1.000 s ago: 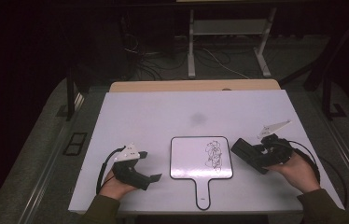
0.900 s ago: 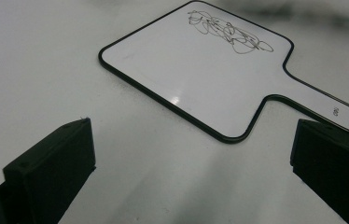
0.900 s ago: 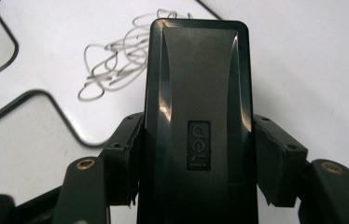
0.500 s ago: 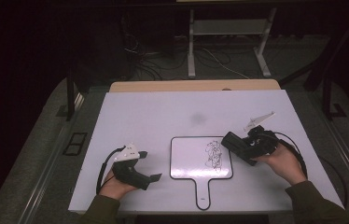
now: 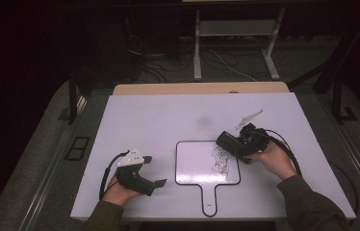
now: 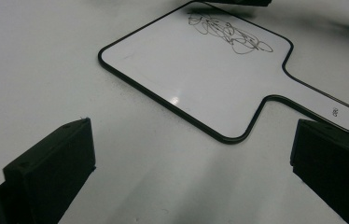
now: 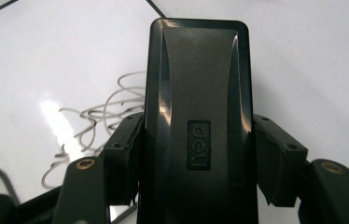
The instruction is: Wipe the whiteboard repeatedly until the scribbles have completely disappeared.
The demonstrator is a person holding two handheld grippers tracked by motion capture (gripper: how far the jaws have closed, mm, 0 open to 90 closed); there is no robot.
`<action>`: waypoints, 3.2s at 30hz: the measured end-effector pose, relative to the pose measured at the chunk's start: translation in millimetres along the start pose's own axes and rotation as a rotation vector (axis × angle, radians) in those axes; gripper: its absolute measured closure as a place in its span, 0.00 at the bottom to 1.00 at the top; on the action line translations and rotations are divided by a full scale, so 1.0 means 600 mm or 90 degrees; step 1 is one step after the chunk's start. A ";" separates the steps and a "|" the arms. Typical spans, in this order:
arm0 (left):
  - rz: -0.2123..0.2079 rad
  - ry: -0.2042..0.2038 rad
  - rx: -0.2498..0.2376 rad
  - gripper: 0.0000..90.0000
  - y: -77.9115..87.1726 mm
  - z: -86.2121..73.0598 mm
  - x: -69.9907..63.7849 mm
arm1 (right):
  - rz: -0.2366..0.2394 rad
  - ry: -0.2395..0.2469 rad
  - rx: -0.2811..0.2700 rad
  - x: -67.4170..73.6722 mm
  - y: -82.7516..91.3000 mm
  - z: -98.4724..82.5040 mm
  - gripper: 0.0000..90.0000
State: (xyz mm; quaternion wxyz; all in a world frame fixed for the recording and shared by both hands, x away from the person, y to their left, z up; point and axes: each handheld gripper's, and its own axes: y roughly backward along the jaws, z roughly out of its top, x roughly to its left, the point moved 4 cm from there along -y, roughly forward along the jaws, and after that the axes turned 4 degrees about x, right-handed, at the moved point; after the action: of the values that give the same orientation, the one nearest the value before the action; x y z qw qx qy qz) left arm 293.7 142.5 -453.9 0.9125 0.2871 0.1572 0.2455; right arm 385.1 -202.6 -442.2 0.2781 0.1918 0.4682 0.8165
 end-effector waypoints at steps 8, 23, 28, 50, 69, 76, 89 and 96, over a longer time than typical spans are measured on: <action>0.000 0.000 0.000 0.00 0.000 0.000 0.000 | -0.005 0.009 0.005 0.001 -0.019 0.018 0.43; 0.000 0.000 0.002 0.00 -0.001 -0.001 0.000 | -0.029 0.039 0.033 0.008 -0.047 0.026 0.43; -0.001 -0.001 0.003 0.00 -0.002 -0.001 0.000 | -0.033 0.038 0.037 0.012 -0.048 0.028 0.43; 0.000 0.000 0.001 0.00 0.000 -0.001 0.000 | -0.065 0.033 0.045 -0.003 -0.048 0.031 0.43; -0.001 -0.002 0.002 0.00 -0.001 0.000 -0.001 | -0.071 0.062 0.052 0.010 -0.052 0.039 0.43; -0.001 -0.001 0.002 0.00 -0.001 -0.001 -0.001 | -0.094 0.053 0.054 -0.010 -0.047 0.032 0.43; -0.001 -0.001 0.001 0.00 0.000 0.000 -0.001 | -0.103 0.052 0.065 -0.009 -0.045 0.030 0.43; -0.001 -0.002 0.003 0.00 -0.001 0.000 -0.001 | -0.104 0.062 0.065 -0.006 -0.045 0.029 0.43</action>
State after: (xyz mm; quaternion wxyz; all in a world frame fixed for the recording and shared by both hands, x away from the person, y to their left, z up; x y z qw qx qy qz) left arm 293.4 141.9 -454.4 0.9123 0.2891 0.1569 0.2438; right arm 405.6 -182.4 -457.3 0.3106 0.1272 0.5360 0.7746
